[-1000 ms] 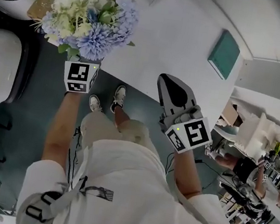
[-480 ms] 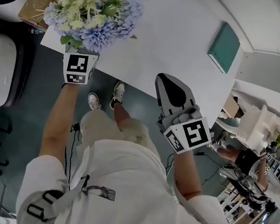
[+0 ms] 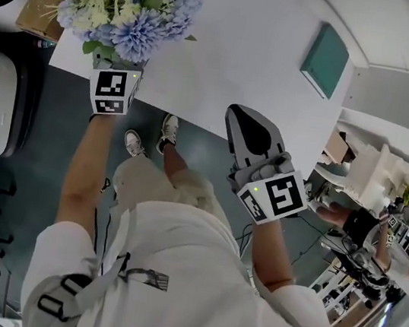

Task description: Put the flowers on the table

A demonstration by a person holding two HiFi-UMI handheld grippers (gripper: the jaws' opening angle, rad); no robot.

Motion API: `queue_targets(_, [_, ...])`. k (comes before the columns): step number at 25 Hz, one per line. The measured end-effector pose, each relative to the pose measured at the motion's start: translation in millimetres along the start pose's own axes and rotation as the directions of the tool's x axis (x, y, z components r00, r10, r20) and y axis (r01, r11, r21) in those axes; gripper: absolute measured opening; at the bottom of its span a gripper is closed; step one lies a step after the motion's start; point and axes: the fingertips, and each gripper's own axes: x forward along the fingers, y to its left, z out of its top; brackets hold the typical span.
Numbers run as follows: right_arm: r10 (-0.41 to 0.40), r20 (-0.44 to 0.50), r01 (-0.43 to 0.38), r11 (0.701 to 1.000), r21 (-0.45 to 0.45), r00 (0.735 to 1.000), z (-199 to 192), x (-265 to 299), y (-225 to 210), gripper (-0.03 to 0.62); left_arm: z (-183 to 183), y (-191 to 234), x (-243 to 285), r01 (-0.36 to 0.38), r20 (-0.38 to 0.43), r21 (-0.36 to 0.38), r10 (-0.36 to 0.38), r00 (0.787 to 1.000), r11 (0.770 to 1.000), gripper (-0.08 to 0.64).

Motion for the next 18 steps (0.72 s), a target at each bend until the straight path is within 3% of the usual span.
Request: queue_targets(18, [-0.028,0.002,0.028,0.999,0.034,1.000,-7.3,-7.4,7.5,0.009,-1.7,5.4,1.6,-0.003,0.005,0.019,0.003,1.000,1.000,0.377])
